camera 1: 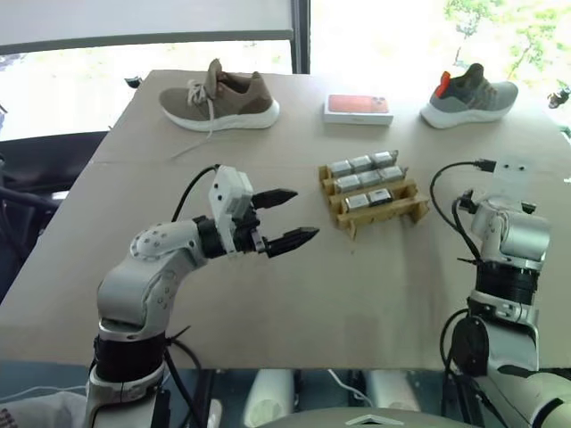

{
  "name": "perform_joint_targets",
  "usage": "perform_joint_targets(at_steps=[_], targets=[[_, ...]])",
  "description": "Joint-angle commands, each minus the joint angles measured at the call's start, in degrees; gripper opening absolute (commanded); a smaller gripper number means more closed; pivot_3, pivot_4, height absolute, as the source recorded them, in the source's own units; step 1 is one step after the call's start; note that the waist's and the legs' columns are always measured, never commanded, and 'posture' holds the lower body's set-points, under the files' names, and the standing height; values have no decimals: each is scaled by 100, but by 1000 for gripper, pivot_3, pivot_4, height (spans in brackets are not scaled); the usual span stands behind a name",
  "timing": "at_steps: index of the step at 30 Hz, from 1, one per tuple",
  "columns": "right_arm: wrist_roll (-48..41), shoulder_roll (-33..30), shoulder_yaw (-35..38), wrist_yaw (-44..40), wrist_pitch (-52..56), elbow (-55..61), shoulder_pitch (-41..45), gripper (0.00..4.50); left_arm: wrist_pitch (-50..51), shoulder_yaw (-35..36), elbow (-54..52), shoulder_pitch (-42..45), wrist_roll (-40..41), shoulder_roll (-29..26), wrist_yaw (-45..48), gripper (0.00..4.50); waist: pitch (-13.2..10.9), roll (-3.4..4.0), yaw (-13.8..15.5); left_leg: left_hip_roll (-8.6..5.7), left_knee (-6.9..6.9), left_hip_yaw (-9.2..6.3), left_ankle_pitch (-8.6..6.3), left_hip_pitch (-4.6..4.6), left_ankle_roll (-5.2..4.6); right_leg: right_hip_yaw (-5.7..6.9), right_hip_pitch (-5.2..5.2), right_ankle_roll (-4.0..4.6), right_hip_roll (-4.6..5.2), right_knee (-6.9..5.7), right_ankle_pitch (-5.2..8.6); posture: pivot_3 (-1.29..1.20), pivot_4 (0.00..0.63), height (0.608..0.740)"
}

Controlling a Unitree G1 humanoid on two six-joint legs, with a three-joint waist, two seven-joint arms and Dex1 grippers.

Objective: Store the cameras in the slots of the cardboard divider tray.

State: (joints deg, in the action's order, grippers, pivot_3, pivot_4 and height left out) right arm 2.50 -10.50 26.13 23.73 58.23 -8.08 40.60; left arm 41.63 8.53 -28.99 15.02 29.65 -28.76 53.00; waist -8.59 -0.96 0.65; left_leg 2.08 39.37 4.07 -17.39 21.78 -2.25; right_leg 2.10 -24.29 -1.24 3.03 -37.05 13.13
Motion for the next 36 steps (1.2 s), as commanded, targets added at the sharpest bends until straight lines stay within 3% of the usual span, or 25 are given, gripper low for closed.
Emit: perform_joint_targets(at_steps=[1,8,17,33,36], targets=[[32,-81,286,419,-568,-436,268,4500,-30,127,-393,-157,269,-101,-239,4454,0,1,-25,0,-4,0,0,0,0,0,-1,0,-1,0,0,0,150,740],[-158,-68,354,595,-1080,-1237,542,4500,-290,200,-569,-348,598,-313,-274,4454,6,11,-171,5,-7,0,1,-8,0,-3,-1,0,-7,-8,0,0,150,740],[-358,-199,463,676,-1280,-1420,551,4500,-646,384,-598,-321,1272,-585,47,4454,6,13,-167,6,-7,2,0,-6,0,-4,-1,0,-8,-3,0,0,150,740],[-599,-298,483,711,-1331,-1546,528,4500,-1355,354,636,169,1140,-1479,1014,4454,5,17,-169,8,-14,2,0,-4,0,-4,-2,0,-15,6,0,0,150,740],[-642,-283,494,733,-1321,-1553,542,3648,-1476,283,785,260,1065,-1502,1088,4500,4,17,-169,8,-17,3,0,-4,0,-5,-2,0,-14,9,0,0,150,740]])
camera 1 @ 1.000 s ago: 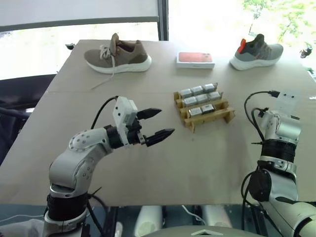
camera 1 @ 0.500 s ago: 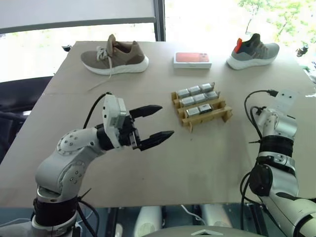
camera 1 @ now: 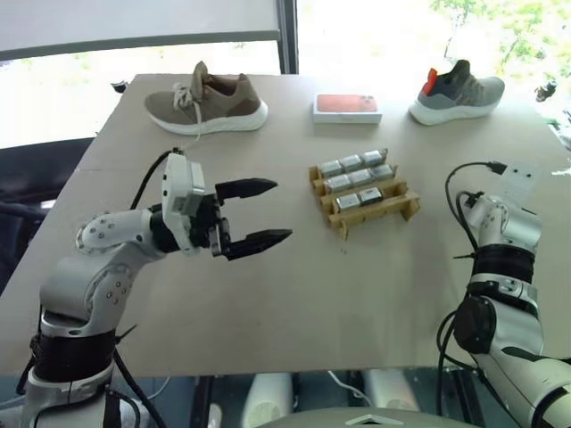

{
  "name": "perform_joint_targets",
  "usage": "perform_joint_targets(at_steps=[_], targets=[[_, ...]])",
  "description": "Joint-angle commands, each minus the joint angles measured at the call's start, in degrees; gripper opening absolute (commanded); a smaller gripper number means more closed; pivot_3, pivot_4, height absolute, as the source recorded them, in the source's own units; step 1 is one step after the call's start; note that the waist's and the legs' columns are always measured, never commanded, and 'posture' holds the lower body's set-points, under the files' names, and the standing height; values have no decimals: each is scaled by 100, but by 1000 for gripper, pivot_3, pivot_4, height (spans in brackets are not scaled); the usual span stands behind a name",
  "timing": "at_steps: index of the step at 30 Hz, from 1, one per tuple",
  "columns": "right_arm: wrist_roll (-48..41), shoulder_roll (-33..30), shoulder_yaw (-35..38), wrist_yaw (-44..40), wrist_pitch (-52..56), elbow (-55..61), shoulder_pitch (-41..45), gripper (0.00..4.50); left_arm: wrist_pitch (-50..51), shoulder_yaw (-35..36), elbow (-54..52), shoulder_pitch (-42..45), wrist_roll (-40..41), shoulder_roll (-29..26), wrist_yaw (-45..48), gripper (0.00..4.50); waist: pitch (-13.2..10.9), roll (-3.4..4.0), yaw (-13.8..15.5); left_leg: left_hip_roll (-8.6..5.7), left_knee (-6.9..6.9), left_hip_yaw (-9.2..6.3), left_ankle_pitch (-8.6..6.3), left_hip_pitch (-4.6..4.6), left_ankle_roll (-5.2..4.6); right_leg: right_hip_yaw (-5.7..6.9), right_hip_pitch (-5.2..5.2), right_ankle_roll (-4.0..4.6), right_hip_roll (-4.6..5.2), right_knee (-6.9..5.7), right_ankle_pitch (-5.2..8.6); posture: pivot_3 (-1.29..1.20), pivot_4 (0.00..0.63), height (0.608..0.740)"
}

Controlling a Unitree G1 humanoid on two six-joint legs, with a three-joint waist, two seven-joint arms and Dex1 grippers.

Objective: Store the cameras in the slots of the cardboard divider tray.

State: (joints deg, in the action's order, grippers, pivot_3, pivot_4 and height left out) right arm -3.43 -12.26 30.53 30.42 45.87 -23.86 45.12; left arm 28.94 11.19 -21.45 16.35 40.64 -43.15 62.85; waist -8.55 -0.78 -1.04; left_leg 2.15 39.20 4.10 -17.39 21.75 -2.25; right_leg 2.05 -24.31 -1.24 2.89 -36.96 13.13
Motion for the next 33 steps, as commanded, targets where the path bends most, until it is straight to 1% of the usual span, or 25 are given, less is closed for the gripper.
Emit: perform_joint_targets(at_steps=[1,2,4,7,9,10,11,12,14,16,18,19,20,22,26,29,31,33], targets=[[-72,-88,64,73,-64,55,86,3459,-226,1,49,146,-45,-51,96,4500,0,0,4,0,-1,-1,0,1,0,1,0,0,0,0,0,0,150,740],[-91,-77,67,79,-50,75,83,2767,-239,-9,61,157,-52,-42,94,4500,0,0,11,0,-2,-2,0,1,0,2,0,0,0,1,0,0,150,740],[-121,2,40,102,103,271,29,2127,-273,-41,83,172,-72,-23,91,4500,-1,1,10,1,-3,-5,0,2,0,5,0,0,1,2,0,0,150,740],[-18,58,-230,26,418,780,-184,2118,-287,-91,109,203,-72,27,52,4500,-1,1,7,2,-4,-4,0,3,0,4,-1,0,1,3,0,0,150,740],[-3,-12,-557,-328,548,1283,-443,2118,-182,-121,89,230,-1,79,-29,4500,-1,1,14,3,-6,-5,0,4,0,5,-1,0,1,4,0,0,150,740],[-44,-126,-845,-702,589,1616,-629,2118,-46,-138,62,258,56,113,-149,4500,-1,2,13,3,-7,-6,0,4,0,6,-2,0,2,5,0,0,150,740],[-66,-299,-1221,-1160,550,1971,-852,2118,114,-156,22,280,109,150,-307,4500,-1,2,13,3,-7,-5,0,5,0,5,-2,0,2,6,0,0,150,740],[-135,-638,-1759,-1949,178,2591,-1210,2118,382,-156,-51,343,220,263,-666,4500,-3,5,9,3,-7,-4,0,5,0,4,-2,0,2,6,0,0,150,740],[-398,-1272,-2504,-3402,-440,3735,-1785,2118,936,-139,-132,534,549,496,-1340,4500,-12,20,53,1,-7,-5,-1,7,-2,2,-2,-1,3,12,0,0,150,740],[-597,-1908,-3005,-4490,-857,4676,-2171,2118,1802,-86,-115,804,1292,616,-1876,4500,-16,20,43,0,-7,-12,-6,13,-10,8,-2,-5,4,17,2,0,150,740],[-537,-2645,-3538,-5493,-1500,5433,-2469,2118,2722,-59,33,1189,1966,697,-2507,4500,-19,9,19,2,-6,-16,-8,14,-13,8,-3,-6,1,18,2,0,150,740],[-443,-2934,-3755,-5876,-1849,5675,-2551,2118,3074,-35,165,1388,2315,777,-2813,4500,-19,2,4,5,-5,-18,-9,10,-13,10,-1,-6,-3,18,2,0,150,740],[-430,-3092,-3901,-6160,-2082,5829,-2557,2118,3375,-25,336,1576,2629,882,-3109,4500,-18,1,5,6,-6,-19,-9,6,-13,10,0,-7,-6,19,2,0,150,740],[-437,-3176,-4103,-6509,-2386,5935,-2386,2118,3813,-99,585,1840,2992,1063,-3551,4500,-20,-8,22,6,-4,-22,-8,0,-12,14,8,-7,-7,16,2,0,150,740],[-256,-3039,-4395,-6876,-2814,5745,-1917,2118,4207,-46,1000,2196,3808,1449,-4293,4500,-26,-19,33,4,21,-18,-6,0,-10,9,10,-5,-2,5,2,0,150,740],[-101,-2914,-4534,-7046,-3063,5600,-1690,2118,4367,-112,1248,2351,3860,1550,-4670,4500,-27,-27,50,3,25,-19,-4,0,-8,13,11,-4,0,4,1,0,150,740],[-43,-2769,-4595,-7085,-3065,5536,-1500,2118,4447,-202,1253,2389,3845,1523,-4647,4500,-27,-27,53,2,21,-22,-4,1,-6,17,11,-3,1,5,1,0,150,740],[37,-2673,-4624,-7136,-3122,5509,-1385,2118,4527,-194,1290,2427,3992,1532,-4744,4500,-28,-26,53,2,19,-22,-4,3,-5,19,9,-3,3,7,1,0,150,740]])
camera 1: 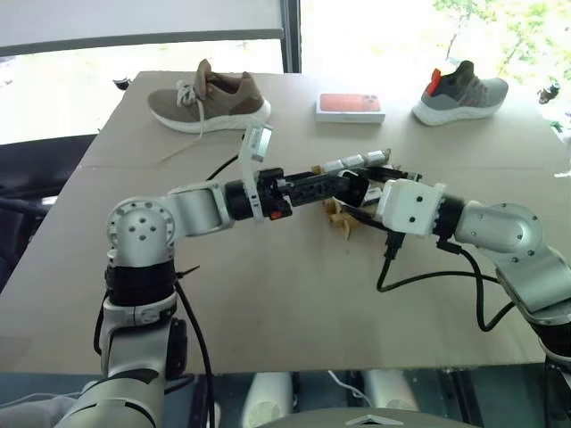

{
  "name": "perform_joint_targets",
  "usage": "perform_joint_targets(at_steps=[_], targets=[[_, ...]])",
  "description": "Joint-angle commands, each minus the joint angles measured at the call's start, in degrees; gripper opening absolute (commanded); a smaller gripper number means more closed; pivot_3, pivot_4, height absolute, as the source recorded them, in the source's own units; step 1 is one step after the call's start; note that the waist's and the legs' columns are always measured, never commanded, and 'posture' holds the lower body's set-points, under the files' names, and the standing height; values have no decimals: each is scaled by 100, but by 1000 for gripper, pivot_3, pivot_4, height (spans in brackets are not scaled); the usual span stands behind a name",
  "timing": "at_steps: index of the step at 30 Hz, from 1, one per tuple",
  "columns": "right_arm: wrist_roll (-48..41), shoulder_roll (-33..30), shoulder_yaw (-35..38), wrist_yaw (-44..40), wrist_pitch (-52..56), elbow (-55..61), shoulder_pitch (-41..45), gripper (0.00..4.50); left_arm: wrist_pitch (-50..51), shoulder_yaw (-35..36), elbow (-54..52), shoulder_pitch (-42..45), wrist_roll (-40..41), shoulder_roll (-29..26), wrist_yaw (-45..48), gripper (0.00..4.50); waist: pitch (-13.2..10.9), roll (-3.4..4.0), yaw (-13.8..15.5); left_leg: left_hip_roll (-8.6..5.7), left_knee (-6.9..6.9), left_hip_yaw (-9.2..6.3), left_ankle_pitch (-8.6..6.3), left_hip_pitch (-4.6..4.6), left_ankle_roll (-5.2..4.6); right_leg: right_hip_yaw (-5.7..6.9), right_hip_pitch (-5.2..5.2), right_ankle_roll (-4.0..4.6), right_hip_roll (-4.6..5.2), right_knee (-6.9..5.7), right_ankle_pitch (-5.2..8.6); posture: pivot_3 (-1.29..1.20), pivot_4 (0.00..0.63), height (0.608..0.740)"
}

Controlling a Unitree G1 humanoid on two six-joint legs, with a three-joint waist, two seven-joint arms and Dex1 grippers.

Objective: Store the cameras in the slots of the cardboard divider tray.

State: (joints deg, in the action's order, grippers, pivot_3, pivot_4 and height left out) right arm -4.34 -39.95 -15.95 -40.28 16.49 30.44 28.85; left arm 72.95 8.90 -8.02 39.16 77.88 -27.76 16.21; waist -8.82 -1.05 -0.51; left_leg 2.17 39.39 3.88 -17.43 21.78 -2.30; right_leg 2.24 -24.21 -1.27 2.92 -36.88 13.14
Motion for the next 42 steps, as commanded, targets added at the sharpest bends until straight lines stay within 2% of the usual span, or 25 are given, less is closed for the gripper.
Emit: perform_joint_targets(at_steps=[1,5,6,7,9,11,12,14,16,17,23,26,29,32,37,42], targets=[[159,144,13,-82,-173,74,273,2118,144,46,-40,159,277,-24,-97,4500,0,0,0,-1,-3,0,0,1,0,1,-1,0,3,1,0,0,150,740],[215,288,-8,-176,-172,37,394,2118,267,64,81,225,420,-44,-129,4500,0,0,20,-3,-4,-1,1,2,2,8,0,0,9,3,0,0,150,740],[226,322,-18,-195,-167,20,425,2117,268,52,88,236,396,-43,-124,3969,0,0,20,-4,-3,-1,1,1,3,8,1,0,10,3,0,0,150,740],[244,353,-22,-211,-160,11,444,2117,270,46,97,243,389,-47,-125,3713,0,0,19,-5,-1,0,2,0,4,7,1,0,10,1,0,0,150,740],[29,386,-32,-441,-16,10,472,2117,245,23,75,246,327,-57,-54,2885,0,0,18,-5,0,0,4,-2,6,9,1,0,10,-3,0,0,150,740],[-147,430,57,-551,96,24,474,2117,246,31,96,282,349,-50,-61,1847,0,0,23,-6,0,-3,6,-2,10,10,2,0,9,-4,0,0,150,740],[-219,420,113,-606,134,52,439,2880,265,49,147,311,397,-49,-87,1335,0,1,22,-5,0,-5,6,-2,11,11,2,0,9,-6,0,0,150,740],[-220,411,209,-585,116,81,359,3317,245,52,183,355,350,-76,-60,792,0,0,19,-5,-1,-5,6,-2,11,9,2,0,9,-6,0,0,150,740],[-166,415,426,-342,229,128,163,4266,198,27,203,422,205,-123,46,795,0,0,30,-5,-1,-7,6,0,11,12,2,0,10,-6,0,0,150,740],[-218,328,639,-294,369,175,-76,4404,82,-46,176,476,-16,-158,174,795,0,0,38,-5,-1,-8,6,0,11,13,2,0,10,-6,0,0,150,740],[-695,-73,2163,-327,444,-46,-1596,4404,-390,-596,667,1025,-1169,-68,827,795,-1,-3,201,-16,0,1,6,4,11,34,12,0,14,7,0,0,150,740],[-605,-307,2557,-358,201,-267,-2004,4404,-655,-1369,1397,1570,-2184,41,1265,795,-1,-2,166,-40,2,13,6,-4,9,32,18,0,11,7,0,0,150,740],[-858,-296,2832,-376,320,-93,-2282,4404,-1537,-2289,2320,2143,-3350,363,2036,795,-1,-2,140,-43,1,14,7,-9,9,37,25,-1,6,8,1,0,150,740],[-1284,-187,3203,-459,290,295,-2742,4404,-2677,-2936,3629,2700,-4450,963,2687,795,-2,-2,148,-42,-1,12,6,-5,8,41,23,-1,2,10,1,0,150,740],[-1861,-125,3767,-416,504,930,-3416,4404,-4263,-3055,5828,3572,-5607,1962,3241,795,-6,-8,138,-45,-10,16,2,10,1,38,13,-4,3,23,2,0,150,740],[-1802,-25,3947,-99,553,1262,-3829,4404,-5658,-2907,7327,4150,-6490,2703,3067,795,-8,-12,134,-46,-9,15,-8,13,-17,35,8,-7,5,25,4,0,150,740]])
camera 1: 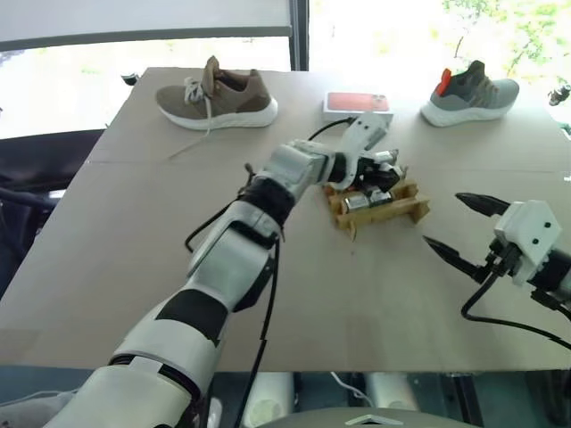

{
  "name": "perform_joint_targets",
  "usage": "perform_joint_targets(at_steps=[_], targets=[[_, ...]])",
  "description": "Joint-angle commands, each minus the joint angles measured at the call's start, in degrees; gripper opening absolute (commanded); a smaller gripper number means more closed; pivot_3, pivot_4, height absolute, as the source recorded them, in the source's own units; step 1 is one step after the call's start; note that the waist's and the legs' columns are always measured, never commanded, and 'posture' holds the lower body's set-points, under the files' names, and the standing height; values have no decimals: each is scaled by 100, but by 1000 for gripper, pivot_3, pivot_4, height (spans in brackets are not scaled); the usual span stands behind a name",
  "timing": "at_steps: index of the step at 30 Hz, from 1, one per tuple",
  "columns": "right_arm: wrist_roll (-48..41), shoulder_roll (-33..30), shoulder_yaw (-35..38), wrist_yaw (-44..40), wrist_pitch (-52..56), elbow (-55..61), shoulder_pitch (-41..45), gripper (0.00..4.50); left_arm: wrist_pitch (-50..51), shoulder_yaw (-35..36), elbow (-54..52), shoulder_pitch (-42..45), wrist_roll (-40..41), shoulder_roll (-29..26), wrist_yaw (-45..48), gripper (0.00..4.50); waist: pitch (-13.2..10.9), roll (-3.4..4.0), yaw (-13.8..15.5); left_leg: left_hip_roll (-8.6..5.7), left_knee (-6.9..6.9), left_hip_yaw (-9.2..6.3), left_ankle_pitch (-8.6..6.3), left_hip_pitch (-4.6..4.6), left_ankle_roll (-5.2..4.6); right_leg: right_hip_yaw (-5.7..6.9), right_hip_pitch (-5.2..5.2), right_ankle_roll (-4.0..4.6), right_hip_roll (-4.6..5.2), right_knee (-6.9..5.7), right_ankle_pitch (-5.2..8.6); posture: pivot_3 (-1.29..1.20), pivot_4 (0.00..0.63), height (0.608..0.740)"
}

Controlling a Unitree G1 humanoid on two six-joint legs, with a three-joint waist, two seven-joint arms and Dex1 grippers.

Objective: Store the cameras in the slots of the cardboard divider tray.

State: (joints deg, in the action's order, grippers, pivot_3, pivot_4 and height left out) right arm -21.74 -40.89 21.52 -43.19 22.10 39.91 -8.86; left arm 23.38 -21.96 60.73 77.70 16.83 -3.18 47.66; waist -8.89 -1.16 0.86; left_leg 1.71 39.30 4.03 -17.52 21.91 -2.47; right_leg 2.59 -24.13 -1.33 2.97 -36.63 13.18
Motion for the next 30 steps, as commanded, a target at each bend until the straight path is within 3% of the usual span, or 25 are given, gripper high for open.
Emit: perform_joint_targets(at_steps=[1,6,19,25,30], targets=[[-70,102,188,251,7,359,-85,4404,-911,190,638,362,-545,347,-149,795,-1,-2,3,0,0,-4,-11,-3,-19,-5,0,0,0,-1,0,0,150,740],[12,187,201,492,30,582,-278,4404,-1419,303,1203,474,-1159,777,-344,795,-2,-3,3,0,2,-16,-14,-1,-24,-11,-4,-1,1,-5,0,0,150,740],[75,183,158,745,16,747,-466,4404,-1479,-120,1524,507,-2749,719,-85,795,-1,-2,-28,5,3,-9,-18,-11,-32,-21,-7,-3,-7,-15,1,0,150,740],[85,173,82,827,51,801,-435,4404,-1355,-36,1573,696,-2982,756,-21,795,-1,-3,-60,11,3,-6,-20,-15,-34,-28,-7,-2,-14,-17,1,0,150,740],[95,178,58,854,76,887,-502,4500,-1113,782,1442,1036,-2446,792,-164,3019,-2,-3,-45,12,5,-9,-20,-13,-36,-28,-8,-2,-15,-19,1,0,150,740]])
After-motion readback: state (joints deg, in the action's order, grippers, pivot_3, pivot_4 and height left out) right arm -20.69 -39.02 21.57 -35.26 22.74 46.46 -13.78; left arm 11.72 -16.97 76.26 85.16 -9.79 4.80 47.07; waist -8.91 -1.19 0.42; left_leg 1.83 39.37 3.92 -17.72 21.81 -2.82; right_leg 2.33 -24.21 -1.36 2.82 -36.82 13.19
